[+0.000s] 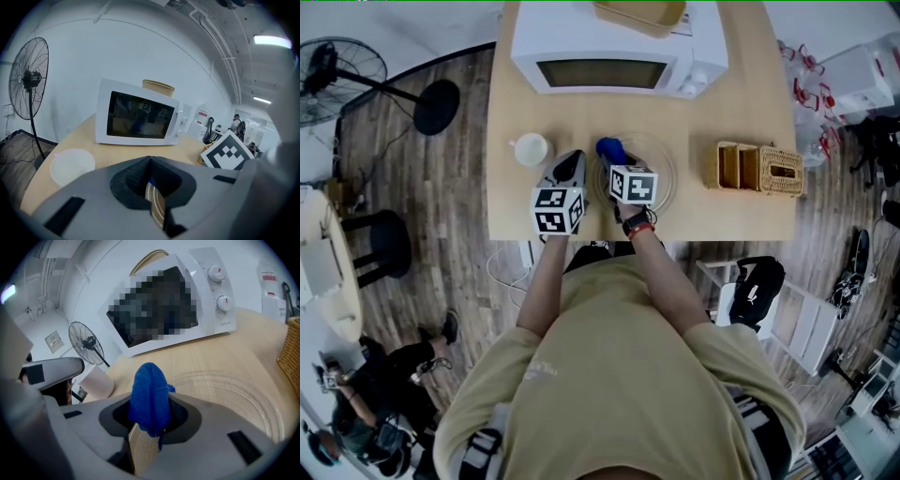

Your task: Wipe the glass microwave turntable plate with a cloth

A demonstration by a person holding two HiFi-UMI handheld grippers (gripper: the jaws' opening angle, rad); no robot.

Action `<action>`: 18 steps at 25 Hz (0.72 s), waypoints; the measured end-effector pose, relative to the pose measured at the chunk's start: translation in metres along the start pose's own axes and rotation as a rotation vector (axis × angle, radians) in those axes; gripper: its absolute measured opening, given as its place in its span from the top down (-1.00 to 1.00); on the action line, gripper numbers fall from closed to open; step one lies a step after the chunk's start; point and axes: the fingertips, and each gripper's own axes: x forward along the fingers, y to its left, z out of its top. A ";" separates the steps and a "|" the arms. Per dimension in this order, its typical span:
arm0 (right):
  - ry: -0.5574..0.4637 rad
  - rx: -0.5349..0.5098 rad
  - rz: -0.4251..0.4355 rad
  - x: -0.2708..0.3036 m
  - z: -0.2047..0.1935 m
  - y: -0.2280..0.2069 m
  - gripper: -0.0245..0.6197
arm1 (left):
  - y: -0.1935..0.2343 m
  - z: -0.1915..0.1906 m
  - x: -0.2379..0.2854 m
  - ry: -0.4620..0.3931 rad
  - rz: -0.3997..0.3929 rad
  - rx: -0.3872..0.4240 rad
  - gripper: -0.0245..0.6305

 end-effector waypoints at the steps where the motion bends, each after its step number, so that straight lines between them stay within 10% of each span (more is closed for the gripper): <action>1: 0.001 0.000 -0.002 -0.001 0.000 -0.002 0.49 | -0.001 -0.001 0.001 0.002 0.000 0.000 0.87; 18: 0.012 -0.001 -0.059 -0.015 0.002 -0.031 0.49 | -0.027 -0.011 0.017 0.042 -0.041 0.014 0.87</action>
